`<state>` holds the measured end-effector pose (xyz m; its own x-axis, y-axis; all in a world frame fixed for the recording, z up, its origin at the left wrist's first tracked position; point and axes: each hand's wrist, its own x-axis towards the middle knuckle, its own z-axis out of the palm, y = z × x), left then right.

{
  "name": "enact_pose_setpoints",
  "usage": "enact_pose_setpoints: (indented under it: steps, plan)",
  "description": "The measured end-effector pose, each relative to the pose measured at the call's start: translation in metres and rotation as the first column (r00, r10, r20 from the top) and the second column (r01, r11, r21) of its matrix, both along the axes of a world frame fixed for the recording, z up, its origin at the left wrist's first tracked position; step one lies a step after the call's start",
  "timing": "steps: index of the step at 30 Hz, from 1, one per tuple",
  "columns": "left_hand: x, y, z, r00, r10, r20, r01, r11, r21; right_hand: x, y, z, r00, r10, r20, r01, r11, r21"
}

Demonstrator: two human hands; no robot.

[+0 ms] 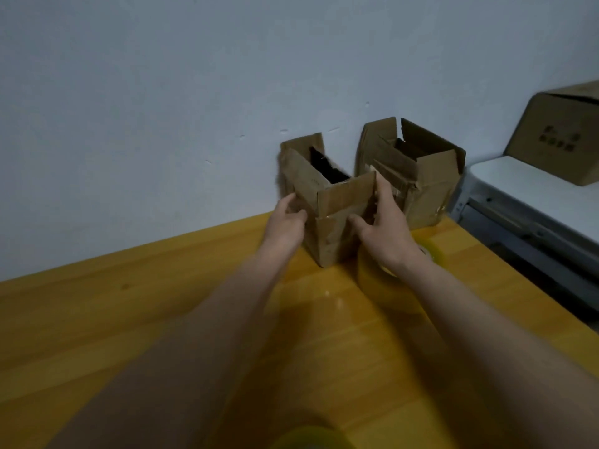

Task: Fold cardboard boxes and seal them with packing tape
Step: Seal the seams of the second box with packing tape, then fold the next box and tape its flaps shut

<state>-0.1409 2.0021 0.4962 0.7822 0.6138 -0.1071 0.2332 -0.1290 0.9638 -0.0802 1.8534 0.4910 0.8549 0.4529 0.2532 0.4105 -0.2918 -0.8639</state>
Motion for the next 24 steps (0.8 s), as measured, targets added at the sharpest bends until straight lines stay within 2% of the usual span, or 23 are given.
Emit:
enact_pose_setpoints:
  steps: [4, 9, 10, 12, 14, 16, 18, 21, 24]
  plan:
    - [0.019, -0.015, 0.008, 0.991, -0.124, 0.042, 0.127, 0.988, -0.090, 0.014, -0.005, -0.004, 0.961, -0.230, 0.156, 0.244, 0.966, -0.079]
    - [0.020, -0.030, 0.008, 0.931, -0.365, -0.024, 0.364, 0.931, -0.036, 0.023, -0.011, 0.003, 0.955, -0.280, 0.096, 0.292, 0.943, -0.157]
    - [0.018, -0.029, 0.008, 0.927, -0.369, -0.067, 0.371, 0.928, 0.019, 0.021, -0.012, 0.005, 0.952, -0.287, 0.104, 0.302, 0.931, -0.202]
    - [0.009, -0.022, 0.005, 0.932, -0.311, -0.187, 0.350, 0.909, 0.228, 0.015, -0.016, 0.008, 0.943, -0.306, 0.129, 0.330, 0.905, -0.270]
    - [-0.012, -0.008, -0.001, 0.922, -0.210, -0.326, 0.355, 0.796, 0.491, -0.001, -0.024, 0.010, 0.925, -0.320, 0.204, 0.375, 0.856, -0.355]
    - [-0.044, 0.011, -0.005, 0.874, -0.102, -0.476, 0.424, 0.638, 0.642, -0.023, -0.028, 0.011, 0.897, -0.228, 0.378, 0.408, 0.754, -0.514]
    - [-0.084, 0.029, -0.009, 0.803, 0.016, -0.596, 0.489, 0.554, 0.674, -0.046, -0.024, 0.012, 0.873, -0.057, 0.484, 0.400, 0.652, -0.644]
    - [-0.158, 0.050, -0.006, 0.728, 0.149, -0.669, 0.526, 0.503, 0.685, -0.088, 0.002, 0.016, 0.880, 0.175, 0.441, 0.244, 0.630, -0.738]
    - [-0.245, 0.067, -0.001, 0.676, 0.259, -0.690, 0.505, 0.519, 0.689, -0.139, 0.040, 0.020, 0.870, 0.347, 0.349, 0.045, 0.649, -0.759]
